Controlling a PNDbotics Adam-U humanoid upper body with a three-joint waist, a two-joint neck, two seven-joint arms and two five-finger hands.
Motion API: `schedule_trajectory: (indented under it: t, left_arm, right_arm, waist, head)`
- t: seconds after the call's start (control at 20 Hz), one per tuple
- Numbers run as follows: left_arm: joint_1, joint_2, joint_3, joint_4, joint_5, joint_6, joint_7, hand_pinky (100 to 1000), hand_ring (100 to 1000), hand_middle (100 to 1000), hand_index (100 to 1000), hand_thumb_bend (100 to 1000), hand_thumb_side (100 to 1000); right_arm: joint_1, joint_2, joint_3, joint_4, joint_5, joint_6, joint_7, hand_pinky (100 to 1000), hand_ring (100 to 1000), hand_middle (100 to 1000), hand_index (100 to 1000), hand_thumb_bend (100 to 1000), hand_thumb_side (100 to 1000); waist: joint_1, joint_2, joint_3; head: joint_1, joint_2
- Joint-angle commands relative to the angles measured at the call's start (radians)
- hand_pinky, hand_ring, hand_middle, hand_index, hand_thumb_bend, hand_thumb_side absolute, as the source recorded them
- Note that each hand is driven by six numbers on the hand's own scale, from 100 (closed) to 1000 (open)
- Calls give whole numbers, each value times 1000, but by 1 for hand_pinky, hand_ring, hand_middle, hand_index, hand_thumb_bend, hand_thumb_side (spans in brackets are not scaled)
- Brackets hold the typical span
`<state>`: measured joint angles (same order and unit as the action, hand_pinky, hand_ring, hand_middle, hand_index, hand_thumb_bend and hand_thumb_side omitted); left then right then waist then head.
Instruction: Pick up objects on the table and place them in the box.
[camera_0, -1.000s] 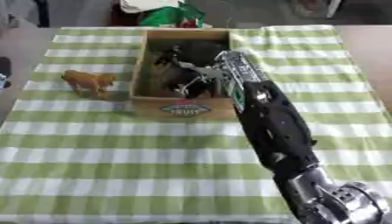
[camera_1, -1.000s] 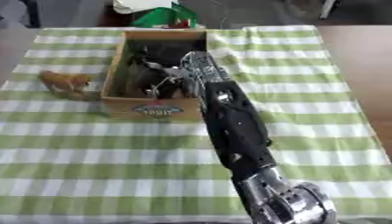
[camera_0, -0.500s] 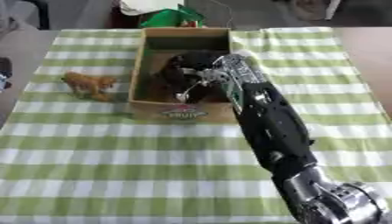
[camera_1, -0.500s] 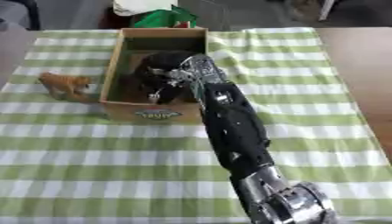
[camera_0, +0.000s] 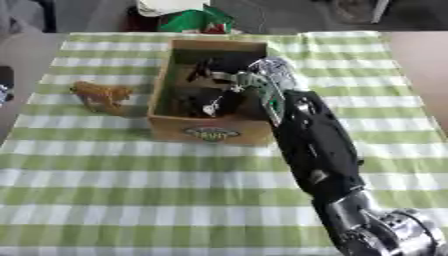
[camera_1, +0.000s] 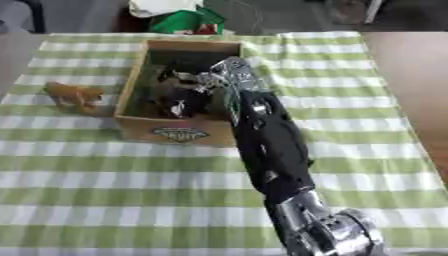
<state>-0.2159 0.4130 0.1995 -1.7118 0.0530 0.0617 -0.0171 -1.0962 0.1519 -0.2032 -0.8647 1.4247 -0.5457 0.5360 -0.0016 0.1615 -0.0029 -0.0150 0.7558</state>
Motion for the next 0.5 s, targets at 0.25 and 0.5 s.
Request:
schedule_trajectory:
  t: [0.25, 0.5]
  left_arm:
    - [-27, 60, -1, 6, -15, -7, -1, 670, 685, 637, 746, 382, 459]
    - [-41, 93, -9, 36, -33, -19, -7, 670, 687, 638, 747, 383, 459]
  right_arm:
    - [-33, -49, -46, -185, -132, 11, -113, 849, 803, 811, 908, 100, 258]
    - [-26, -89, -22, -197, -220, 34, -199, 847, 796, 802, 903, 100, 246]
  waist:
    - [11, -20, -8]
    - [12, -21, -11]
  head:
    - [8, -1]
    - [11, 0]
